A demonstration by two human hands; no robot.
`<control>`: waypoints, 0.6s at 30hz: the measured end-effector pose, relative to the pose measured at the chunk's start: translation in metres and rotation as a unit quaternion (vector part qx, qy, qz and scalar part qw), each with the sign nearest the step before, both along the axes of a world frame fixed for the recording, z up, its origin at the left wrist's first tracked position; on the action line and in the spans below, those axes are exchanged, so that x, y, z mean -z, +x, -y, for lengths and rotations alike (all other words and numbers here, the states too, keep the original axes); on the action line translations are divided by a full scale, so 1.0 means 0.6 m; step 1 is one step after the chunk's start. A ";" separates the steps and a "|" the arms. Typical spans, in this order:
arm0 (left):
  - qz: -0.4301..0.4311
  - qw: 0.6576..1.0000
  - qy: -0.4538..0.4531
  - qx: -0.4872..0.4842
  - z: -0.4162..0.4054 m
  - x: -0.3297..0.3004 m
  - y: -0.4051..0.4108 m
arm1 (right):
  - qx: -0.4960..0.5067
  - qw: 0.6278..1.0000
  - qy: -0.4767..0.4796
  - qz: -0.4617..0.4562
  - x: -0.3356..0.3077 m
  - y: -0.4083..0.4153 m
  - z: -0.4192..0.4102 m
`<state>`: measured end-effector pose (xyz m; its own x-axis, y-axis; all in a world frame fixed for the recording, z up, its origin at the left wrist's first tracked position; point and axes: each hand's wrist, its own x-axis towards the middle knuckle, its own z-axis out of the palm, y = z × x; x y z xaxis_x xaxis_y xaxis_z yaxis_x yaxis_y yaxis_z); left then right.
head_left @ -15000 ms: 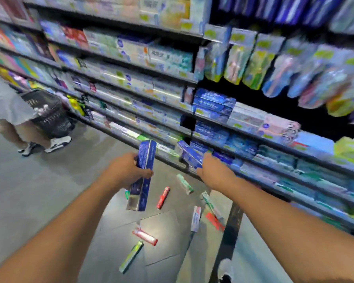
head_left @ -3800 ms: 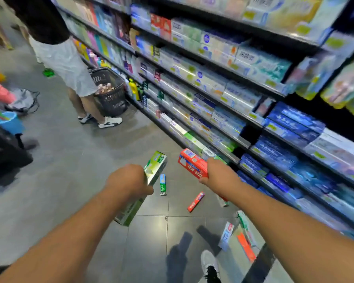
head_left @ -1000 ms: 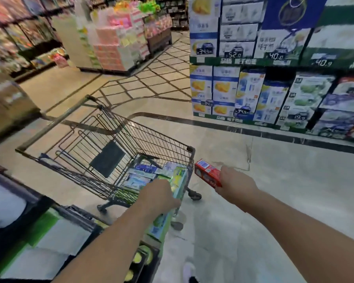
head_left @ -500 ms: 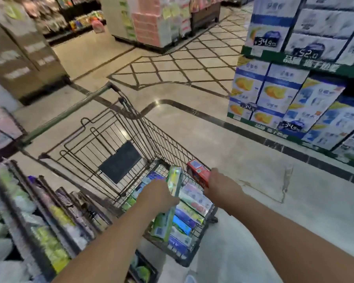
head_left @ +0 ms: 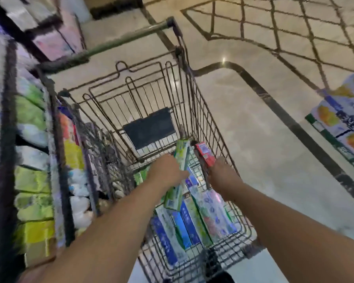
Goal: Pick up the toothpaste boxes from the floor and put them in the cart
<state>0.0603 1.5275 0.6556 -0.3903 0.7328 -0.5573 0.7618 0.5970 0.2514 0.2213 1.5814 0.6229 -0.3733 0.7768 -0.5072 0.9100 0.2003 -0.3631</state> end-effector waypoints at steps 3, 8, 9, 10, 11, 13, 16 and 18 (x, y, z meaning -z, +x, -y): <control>0.060 0.994 -0.016 -0.093 -0.028 0.084 0.000 | 0.078 0.996 -0.046 -0.009 0.067 -0.019 -0.036; 0.105 0.980 -0.030 -0.166 -0.074 0.230 0.020 | 0.074 0.995 -0.070 0.013 0.184 -0.035 -0.059; 0.111 0.978 -0.021 -0.173 -0.084 0.255 0.023 | 0.066 0.995 -0.068 0.022 0.206 -0.038 -0.062; 0.116 0.977 -0.015 -0.179 -0.093 0.279 0.025 | 0.058 0.995 -0.068 0.033 0.225 -0.042 -0.065; 0.116 0.976 -0.008 -0.185 -0.100 0.301 0.028 | 0.057 0.996 -0.066 0.036 0.244 -0.045 -0.067; 0.115 0.974 0.000 -0.195 -0.116 0.342 0.033 | 0.074 0.995 -0.061 0.032 0.281 -0.054 -0.076; 0.128 0.970 0.002 -0.205 -0.140 0.405 0.033 | 0.105 0.992 -0.067 0.016 0.343 -0.067 -0.093; 0.147 0.963 -0.004 -0.224 -0.150 0.440 0.032 | 0.148 0.987 -0.063 -0.011 0.384 -0.072 -0.099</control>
